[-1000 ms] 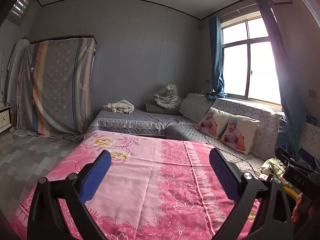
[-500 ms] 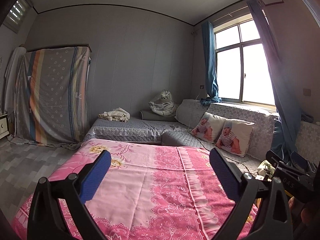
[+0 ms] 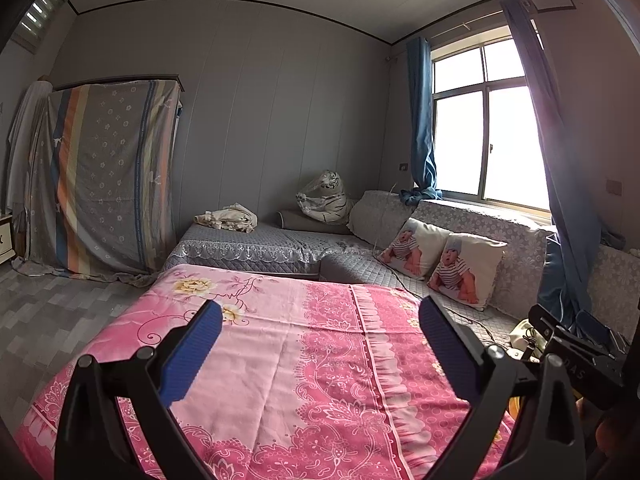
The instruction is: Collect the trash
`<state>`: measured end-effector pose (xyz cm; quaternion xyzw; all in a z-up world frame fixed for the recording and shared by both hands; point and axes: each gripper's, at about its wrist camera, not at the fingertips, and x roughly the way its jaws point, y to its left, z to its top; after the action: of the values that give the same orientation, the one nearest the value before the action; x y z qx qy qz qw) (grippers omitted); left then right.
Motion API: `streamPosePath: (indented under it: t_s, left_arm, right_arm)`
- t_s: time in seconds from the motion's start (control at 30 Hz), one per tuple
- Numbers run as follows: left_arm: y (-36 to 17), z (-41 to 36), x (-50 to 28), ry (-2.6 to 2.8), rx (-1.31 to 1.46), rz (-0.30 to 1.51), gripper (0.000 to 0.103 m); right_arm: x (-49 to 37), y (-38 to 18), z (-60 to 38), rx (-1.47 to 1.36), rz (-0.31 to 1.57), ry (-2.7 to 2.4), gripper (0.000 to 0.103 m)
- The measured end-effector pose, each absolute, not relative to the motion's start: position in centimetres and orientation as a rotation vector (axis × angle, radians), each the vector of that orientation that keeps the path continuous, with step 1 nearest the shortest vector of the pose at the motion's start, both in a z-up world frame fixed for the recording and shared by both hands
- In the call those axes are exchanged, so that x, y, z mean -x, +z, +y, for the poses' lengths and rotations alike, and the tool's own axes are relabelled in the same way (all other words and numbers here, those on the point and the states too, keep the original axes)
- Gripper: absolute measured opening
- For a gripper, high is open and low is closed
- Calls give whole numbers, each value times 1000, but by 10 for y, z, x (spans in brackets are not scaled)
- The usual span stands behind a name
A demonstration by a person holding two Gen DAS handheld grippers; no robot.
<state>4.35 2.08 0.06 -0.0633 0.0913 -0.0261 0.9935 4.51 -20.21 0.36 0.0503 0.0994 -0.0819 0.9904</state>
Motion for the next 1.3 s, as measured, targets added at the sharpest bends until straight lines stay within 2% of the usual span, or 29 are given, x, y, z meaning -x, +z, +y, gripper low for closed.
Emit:
streamPosePath:
  t_s: [1.3]
  left_arm:
    - [-6, 15, -50, -85, 127, 208, 95]
  right_arm:
    - [-50, -6, -207, -129, 229, -163, 95]
